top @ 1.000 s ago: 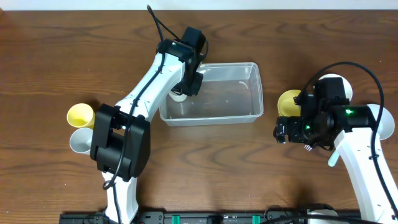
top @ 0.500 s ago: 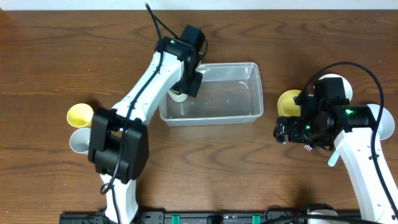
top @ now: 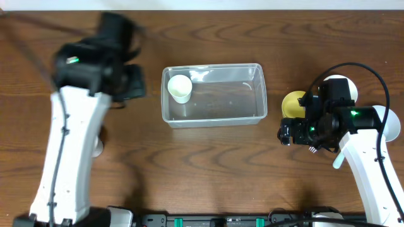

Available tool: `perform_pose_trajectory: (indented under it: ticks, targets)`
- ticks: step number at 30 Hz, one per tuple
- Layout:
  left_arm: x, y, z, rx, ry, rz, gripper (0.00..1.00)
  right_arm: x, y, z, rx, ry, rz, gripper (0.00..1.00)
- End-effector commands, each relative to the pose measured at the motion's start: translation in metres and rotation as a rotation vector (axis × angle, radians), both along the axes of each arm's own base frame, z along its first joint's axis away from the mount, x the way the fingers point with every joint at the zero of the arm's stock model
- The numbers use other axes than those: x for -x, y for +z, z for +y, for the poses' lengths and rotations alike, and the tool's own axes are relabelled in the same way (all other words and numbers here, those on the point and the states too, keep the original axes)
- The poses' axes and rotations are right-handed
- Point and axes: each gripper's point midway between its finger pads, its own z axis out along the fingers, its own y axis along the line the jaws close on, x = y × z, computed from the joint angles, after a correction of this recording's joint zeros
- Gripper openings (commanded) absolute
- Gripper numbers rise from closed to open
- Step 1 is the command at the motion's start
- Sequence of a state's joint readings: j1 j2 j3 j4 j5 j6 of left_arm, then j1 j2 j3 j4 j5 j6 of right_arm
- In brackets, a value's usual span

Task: Pack container
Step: 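Move the left gripper back and grasp the light blue cup rim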

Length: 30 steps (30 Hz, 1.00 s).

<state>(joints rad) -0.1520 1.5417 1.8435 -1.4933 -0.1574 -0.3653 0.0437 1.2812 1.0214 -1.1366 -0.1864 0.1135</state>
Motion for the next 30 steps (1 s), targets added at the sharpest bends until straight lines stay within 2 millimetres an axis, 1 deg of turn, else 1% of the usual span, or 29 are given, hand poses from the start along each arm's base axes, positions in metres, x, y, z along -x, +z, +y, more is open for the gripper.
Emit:
perform_pose_trajectory:
  ticks: [1, 2, 4, 9, 11, 14, 21, 25, 27, 30]
  targets:
    - [0.015, -0.014, 0.033, 0.0, 0.183, 0.042, 0.66, -0.005, 0.006, -0.001, 0.002, -0.002, -0.019, 0.99]
    - [0.02, -0.018, 0.041, 0.0, 0.211, 0.055, 0.66, -0.005, 0.006, -0.001, 0.002, -0.002, -0.019, 0.99]
    - [0.028, -0.03, 0.053, 0.019, 0.235, 0.088, 0.66, -0.005, 0.006, -0.001, 0.002, -0.001, -0.019, 0.99]
    - [0.043, -0.07, 0.071, 0.06, 0.295, 0.144, 0.68, -0.005, 0.006, -0.001, 0.002, -0.002, -0.019, 0.99]
    - [0.047, -0.09, 0.073, 0.094, 0.304, 0.168, 0.68, -0.005, 0.006, -0.001, 0.002, -0.002, -0.019, 0.99]
    - [0.052, -0.116, 0.07, 0.147, 0.301, 0.206, 0.68, -0.005, 0.006, -0.001, 0.002, -0.002, -0.02, 0.99]
    - [0.073, -0.168, 0.074, 0.155, 0.338, 0.286, 0.69, -0.005, 0.006, -0.001, 0.002, -0.002, -0.019, 0.99]
    - [0.082, -0.186, 0.081, 0.161, 0.374, 0.303, 0.7, -0.005, 0.006, -0.001, 0.002, -0.002, -0.019, 0.99]
    - [0.084, -0.188, 0.083, 0.163, 0.381, 0.306, 0.71, -0.005, 0.006, -0.001, 0.002, -0.002, -0.019, 0.99]
    - [0.082, -0.188, 0.084, 0.162, 0.38, 0.297, 0.71, -0.005, 0.006, -0.001, 0.002, -0.002, -0.019, 0.99]
